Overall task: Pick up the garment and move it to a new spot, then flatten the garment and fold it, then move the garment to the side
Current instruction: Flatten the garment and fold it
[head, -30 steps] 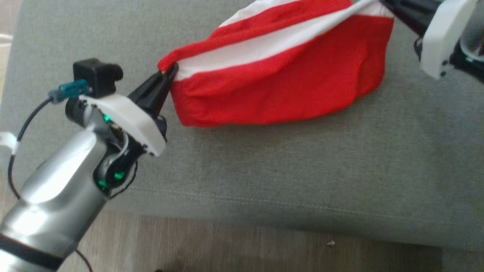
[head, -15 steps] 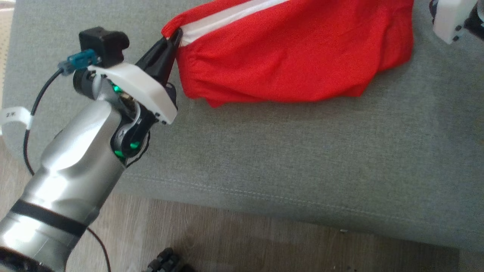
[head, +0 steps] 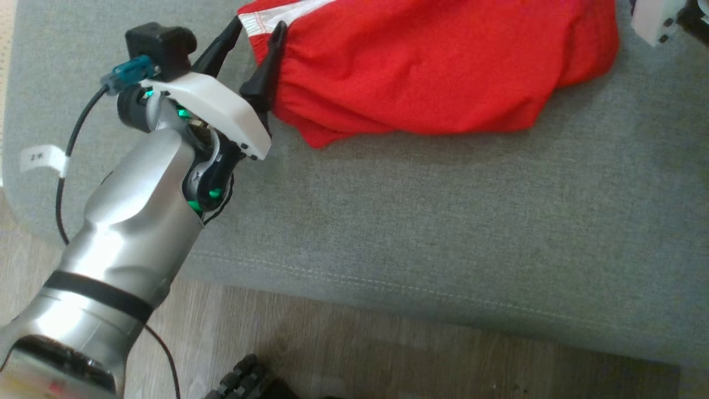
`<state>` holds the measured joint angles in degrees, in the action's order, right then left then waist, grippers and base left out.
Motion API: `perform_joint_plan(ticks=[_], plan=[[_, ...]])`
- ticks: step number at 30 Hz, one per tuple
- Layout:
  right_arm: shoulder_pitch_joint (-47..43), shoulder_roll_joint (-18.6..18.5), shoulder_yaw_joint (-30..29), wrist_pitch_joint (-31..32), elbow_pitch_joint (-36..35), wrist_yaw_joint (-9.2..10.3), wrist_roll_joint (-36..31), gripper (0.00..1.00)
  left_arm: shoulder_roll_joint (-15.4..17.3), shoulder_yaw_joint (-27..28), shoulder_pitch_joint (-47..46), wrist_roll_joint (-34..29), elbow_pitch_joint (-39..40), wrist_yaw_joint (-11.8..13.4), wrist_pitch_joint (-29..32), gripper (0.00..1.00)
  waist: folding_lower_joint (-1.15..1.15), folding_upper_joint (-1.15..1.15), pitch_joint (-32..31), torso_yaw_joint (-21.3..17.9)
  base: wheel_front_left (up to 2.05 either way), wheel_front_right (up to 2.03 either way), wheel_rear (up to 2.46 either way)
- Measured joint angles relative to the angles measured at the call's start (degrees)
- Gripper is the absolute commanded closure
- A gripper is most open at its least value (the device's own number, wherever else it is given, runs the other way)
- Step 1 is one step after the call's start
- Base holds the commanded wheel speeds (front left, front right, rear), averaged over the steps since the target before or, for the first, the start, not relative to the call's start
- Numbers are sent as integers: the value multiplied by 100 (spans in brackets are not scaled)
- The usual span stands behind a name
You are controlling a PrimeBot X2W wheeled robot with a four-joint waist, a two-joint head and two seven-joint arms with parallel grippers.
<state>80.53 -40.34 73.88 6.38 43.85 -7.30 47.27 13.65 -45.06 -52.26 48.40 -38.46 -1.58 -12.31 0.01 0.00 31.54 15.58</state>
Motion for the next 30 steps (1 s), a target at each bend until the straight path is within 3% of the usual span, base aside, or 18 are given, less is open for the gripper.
perform_joint_plan(ticks=[8, 15, 21, 30], plan=[[-436, 264, -32, -898, 520, 0, 224, 0, -109, 733, 126, 146, -132, 16, -198, 0, -1, 0, -383, -72, 0, 0, 0], [-1182, 657, -204, -1855, 944, 0, 328, 0, -98, 1652, 1020, -263, 670, 90, -200, 0, -1, 0, -1064, -209, 0, 0, 0], [-1444, 1055, -931, -2071, 898, 0, 182, 0, -120, 2341, 1891, -557, 1458, 266, -200, 0, -1, 0, -1635, -417, 0, 0, 0], [-3011, 1273, -3016, -2073, -348, 0, -951, 0, -491, 3095, 3208, -1131, 2598, 315, -235, 0, -1, 0, -2294, -820, 0, 0, 0]])
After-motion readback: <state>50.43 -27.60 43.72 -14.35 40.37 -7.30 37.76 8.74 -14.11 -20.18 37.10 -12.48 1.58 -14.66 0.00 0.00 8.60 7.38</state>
